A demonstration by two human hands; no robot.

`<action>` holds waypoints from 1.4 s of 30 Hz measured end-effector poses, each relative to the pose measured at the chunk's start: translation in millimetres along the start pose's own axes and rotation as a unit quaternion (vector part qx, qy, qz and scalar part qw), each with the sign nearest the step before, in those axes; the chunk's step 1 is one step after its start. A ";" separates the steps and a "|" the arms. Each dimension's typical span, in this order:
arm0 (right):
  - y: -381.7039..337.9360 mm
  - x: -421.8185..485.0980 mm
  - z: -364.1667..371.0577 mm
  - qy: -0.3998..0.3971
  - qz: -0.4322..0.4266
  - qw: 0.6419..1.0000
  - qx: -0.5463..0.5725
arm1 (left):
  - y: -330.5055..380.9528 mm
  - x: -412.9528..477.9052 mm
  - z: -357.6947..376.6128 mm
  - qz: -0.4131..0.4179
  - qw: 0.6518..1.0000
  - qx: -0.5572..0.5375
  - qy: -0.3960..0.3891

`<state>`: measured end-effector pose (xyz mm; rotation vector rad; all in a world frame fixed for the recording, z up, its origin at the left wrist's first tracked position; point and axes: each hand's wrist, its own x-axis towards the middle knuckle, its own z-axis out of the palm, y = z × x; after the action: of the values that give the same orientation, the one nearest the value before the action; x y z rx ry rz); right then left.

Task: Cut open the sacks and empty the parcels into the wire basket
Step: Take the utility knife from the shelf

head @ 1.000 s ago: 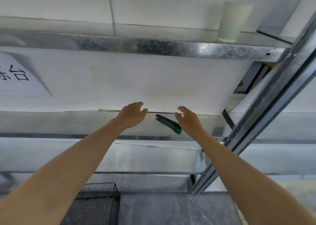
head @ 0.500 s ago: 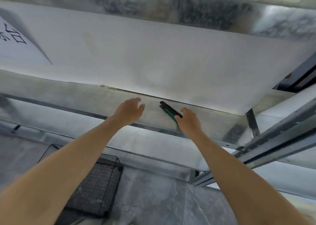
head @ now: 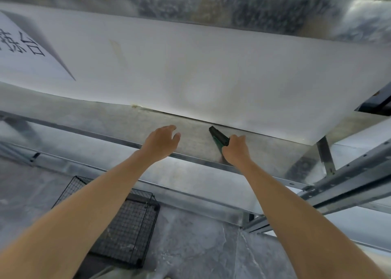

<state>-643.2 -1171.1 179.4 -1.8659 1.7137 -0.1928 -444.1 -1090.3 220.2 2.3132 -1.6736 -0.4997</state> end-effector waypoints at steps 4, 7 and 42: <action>-11.9 -8.6 -9.1 -0.076 0.064 0.972 0.214 | -3.3 -4.6 -16.1 0.011 1.000 0.000 0.009; -24.6 -25.3 -16.2 -0.152 0.099 0.894 0.409 | -6.0 -10.4 -28.1 0.022 1.000 -0.004 0.011; -69.6 -96.0 -50.5 -0.184 0.034 0.867 0.462 | -18.2 -55.1 -89.5 0.045 0.996 0.007 0.076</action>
<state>-623.0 -1096.8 282.8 -1.0302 1.1003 -0.4922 -407.3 -1032.6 302.0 2.2122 -1.7044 -0.2860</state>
